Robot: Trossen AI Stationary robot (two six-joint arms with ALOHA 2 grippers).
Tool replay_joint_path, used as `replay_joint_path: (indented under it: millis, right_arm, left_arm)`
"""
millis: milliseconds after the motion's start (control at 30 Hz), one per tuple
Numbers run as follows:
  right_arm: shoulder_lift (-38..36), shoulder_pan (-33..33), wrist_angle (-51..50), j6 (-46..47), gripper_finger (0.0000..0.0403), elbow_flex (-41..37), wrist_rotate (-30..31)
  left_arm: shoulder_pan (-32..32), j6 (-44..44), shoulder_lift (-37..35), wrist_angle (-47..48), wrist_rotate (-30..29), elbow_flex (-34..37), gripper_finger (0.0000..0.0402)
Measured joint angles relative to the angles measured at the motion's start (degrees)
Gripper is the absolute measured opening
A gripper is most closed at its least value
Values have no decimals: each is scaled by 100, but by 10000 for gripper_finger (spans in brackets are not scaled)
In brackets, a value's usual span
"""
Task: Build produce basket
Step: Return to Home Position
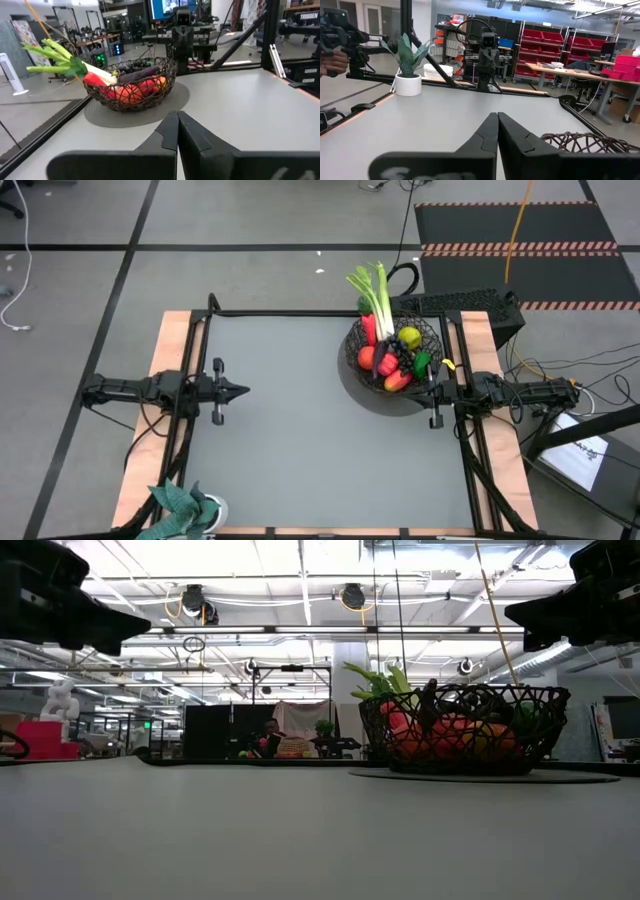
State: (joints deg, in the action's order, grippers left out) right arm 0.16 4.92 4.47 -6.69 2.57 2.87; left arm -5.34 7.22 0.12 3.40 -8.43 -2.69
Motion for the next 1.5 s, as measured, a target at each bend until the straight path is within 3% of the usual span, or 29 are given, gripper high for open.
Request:
replay_joint_path:
  millis: [133, 800, 1267, 1500]
  right_arm:
    - [0, 0, 0, 0, 0, 0, 0]
    - [0, -2, 2, 0, 0, 0, 0]
    - [2, 0, 0, 0, 0, 0, 0]
    - [2, 0, 1, 1, 0, 0, 0]
  left_arm:
    - [1, 117, 1, -509, 171, 200, 1]
    - [15, 583, 0, -560, 391, 209, 1]
    - [17, 430, 58, -659, 402, 213, 2]
    - [17, 433, 59, -678, 400, 211, 27]
